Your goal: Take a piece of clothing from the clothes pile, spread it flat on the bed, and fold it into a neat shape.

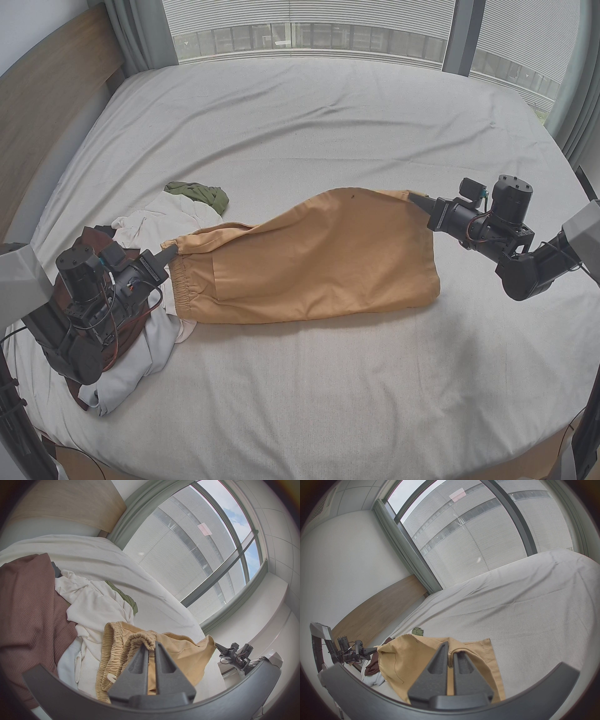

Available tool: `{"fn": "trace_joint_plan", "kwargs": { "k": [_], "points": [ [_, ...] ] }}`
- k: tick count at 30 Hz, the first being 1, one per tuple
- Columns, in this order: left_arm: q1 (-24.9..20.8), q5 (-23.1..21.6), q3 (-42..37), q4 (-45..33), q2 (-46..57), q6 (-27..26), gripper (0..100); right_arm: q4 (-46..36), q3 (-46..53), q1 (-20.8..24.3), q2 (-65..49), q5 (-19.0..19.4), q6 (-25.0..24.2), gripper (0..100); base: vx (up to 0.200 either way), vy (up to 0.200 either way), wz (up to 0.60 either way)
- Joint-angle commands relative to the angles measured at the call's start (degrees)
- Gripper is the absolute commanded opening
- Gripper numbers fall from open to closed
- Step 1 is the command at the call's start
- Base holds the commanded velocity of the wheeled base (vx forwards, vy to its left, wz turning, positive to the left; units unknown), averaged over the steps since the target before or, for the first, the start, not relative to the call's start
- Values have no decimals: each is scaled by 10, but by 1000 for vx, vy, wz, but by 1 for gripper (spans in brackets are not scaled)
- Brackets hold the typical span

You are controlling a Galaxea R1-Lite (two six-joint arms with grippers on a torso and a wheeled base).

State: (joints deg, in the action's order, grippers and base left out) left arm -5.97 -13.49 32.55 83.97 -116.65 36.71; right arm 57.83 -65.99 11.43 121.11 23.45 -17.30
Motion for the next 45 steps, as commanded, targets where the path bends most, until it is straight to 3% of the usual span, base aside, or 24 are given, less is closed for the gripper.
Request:
{"fn": "trace_joint_plan", "kwargs": {
  "k": [1, 22, 23, 24, 30, 35, 42, 45],
  "points": [
    [0, 5, 11, 0, -20, 0, 0, 0, -25, 0, 27, 0, 0, 0, 0, 0, 0],
    [18, 9, 37, -3, -38, 0, 0, 0, -120, 4, 99, 0, -1, 0, 0, 0, 0],
    [18, 9, 37, -4, -38, 0, 0, -1, -121, 4, 100, 0, -2, 100, 0, 0, 0],
    [18, 9, 37, -3, -38, 0, 100, 0, -125, 3, 102, 0, -2, 100, 0, 0, 0],
    [30, 12, 57, 2, -48, 4, 100, 8, -150, 3, 115, -28, -5, 100, 0, 0, 0],
    [32, 32, 69, 1, -45, 5, 100, 18, -114, 1, 89, -31, -10, 100, 0, 0, 0],
    [27, 28, 48, -6, 15, 4, 100, 97, 118, -7, -34, -28, -34, 100, 0, 0, 0],
    [16, -8, 11, -4, 45, 3, 100, 149, 226, -7, -76, -22, -78, 100, 0, 0, 0]
  ]
}}
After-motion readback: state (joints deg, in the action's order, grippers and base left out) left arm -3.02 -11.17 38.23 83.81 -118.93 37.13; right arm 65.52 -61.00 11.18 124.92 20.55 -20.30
